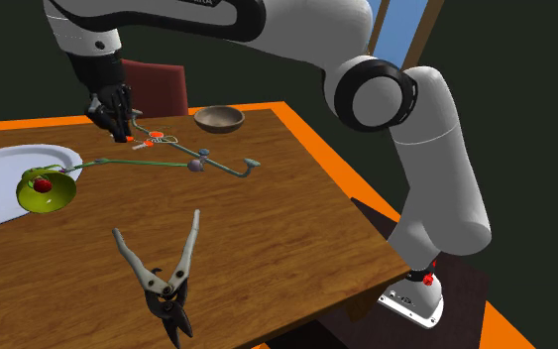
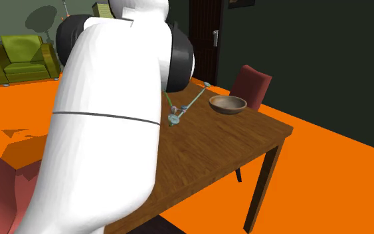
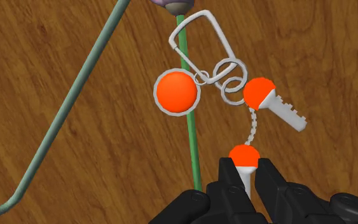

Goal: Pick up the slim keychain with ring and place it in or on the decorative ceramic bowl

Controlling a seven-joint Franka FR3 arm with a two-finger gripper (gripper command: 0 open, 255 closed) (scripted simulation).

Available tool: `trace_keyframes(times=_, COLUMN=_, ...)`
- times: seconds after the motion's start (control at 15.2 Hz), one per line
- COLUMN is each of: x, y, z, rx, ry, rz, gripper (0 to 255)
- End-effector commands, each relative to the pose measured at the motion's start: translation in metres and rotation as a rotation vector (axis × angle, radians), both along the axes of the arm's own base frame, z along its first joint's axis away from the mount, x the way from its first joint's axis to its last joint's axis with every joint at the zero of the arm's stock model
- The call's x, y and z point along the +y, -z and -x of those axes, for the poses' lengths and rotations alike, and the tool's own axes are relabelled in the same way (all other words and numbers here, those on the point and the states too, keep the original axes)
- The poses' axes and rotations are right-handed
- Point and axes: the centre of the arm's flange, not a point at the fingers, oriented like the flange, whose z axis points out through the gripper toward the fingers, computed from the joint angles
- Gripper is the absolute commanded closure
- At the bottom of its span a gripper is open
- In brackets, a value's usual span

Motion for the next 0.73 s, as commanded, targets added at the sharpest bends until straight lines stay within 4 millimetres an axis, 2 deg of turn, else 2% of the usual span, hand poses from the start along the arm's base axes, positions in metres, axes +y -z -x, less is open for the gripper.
trace_keyframes(times=0.0, x=-0.025, y=-0.002, z=-0.009, rx=0.0, ry=0.0, rz=0.0, gripper=255)
trace_keyframes(times=0.66, x=-0.149, y=-0.005, z=-0.053, rx=0.0, ry=0.0, rz=0.0, gripper=255)
